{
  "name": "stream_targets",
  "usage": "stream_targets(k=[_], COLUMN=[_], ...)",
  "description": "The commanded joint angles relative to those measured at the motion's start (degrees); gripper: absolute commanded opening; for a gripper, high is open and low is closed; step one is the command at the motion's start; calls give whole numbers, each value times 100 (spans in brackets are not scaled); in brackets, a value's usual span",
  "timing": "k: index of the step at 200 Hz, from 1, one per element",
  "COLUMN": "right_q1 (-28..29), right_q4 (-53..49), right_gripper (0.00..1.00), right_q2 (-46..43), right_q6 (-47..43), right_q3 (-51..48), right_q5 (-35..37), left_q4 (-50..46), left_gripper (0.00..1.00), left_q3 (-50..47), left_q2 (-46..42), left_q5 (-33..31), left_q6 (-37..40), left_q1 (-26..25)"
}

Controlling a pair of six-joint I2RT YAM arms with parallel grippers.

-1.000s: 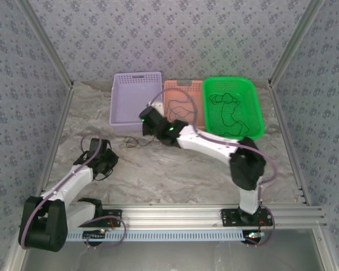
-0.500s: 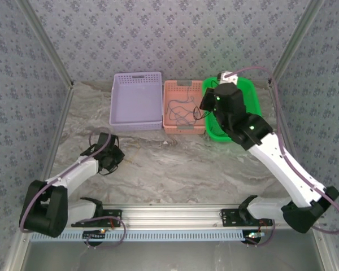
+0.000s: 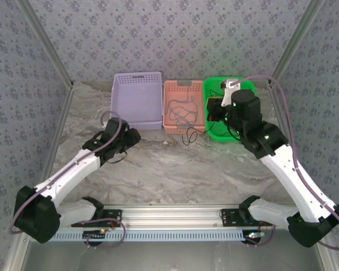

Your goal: Untangle the cables

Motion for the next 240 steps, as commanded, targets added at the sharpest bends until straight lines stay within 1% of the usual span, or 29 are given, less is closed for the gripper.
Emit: stream_targets(k=[1,20,23,35,57,80,116,134,148,172,197,226,240], right_q1=[-15,43,47,115,153,56,-188,-307,-388,-505,-649,-761,-798], right_q4=[109,107,88,-55,-65,-136,-254,-272,-282,-289,-291,-256,-229], right_gripper=[0,0,0,0,0,0,0,0,0,0,0,0,0], right_q2=[-38,-91,-101,-137,-310,-536,-889,-965,-1014,-1121,-1179,-1200,-1185], right_q6=[275,683,748,1090,1545,1829,1844,1818,1802,1774,1715,1655,1651], right_q3=[-346,-667,-870,-1138,-1790,-2362,-2785,-2894,-2962,-3032,-3059,-3052,-3050], right_q5=[-312,-169,-149,143,484,708,608,462,380,269,138,16,-24], left_q4=[-91,-66,-59,-38,111,188,590,776,911,1182,1369,1500,1458], left_gripper=[55,52,51,48,47,47,45,42,42,41,31,31,31], left_q3=[256,277,272,268,249,277,360,606,874,1326,1569,1641,1723], left_q2=[-95,-44,-29,46,295,736,1522,2029,2399,2973,3384,3643,3790], left_q5=[-46,-83,-77,-79,-88,-218,-418,-450,-448,-400,-260,-117,-54], left_q6=[531,575,583,566,537,305,-137,-223,-208,83,624,1370,1579], left_q1=[-502,-883,-938,-1156,-1590,-1967,-2439,-2636,-2807,-3076,-3116,-3098,-3057])
